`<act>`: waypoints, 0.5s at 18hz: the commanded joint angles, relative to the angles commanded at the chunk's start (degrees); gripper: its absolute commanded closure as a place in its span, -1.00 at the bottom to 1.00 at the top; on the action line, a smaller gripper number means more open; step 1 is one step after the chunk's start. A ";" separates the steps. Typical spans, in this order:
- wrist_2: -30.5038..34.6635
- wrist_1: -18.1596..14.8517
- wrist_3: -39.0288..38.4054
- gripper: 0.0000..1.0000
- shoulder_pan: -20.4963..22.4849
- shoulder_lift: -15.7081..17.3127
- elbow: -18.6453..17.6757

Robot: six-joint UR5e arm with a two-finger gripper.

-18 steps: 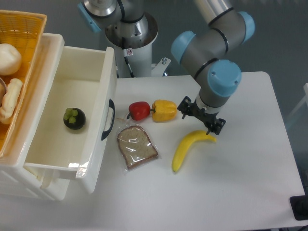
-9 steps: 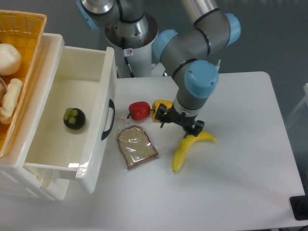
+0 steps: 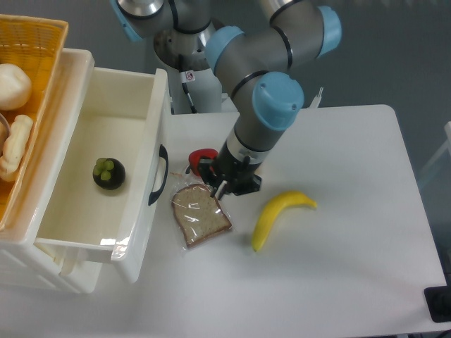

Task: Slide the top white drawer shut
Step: 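Move the gripper over the peppers toward the open white drawer's front, then lower the gripper against the drawer front beside its black handle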

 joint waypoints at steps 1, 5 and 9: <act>-1.67 -1.23 0.00 0.80 0.00 0.61 0.00; -4.57 -2.30 -0.09 0.80 -1.23 1.41 0.09; -5.90 -2.21 0.18 0.79 -1.93 1.41 0.17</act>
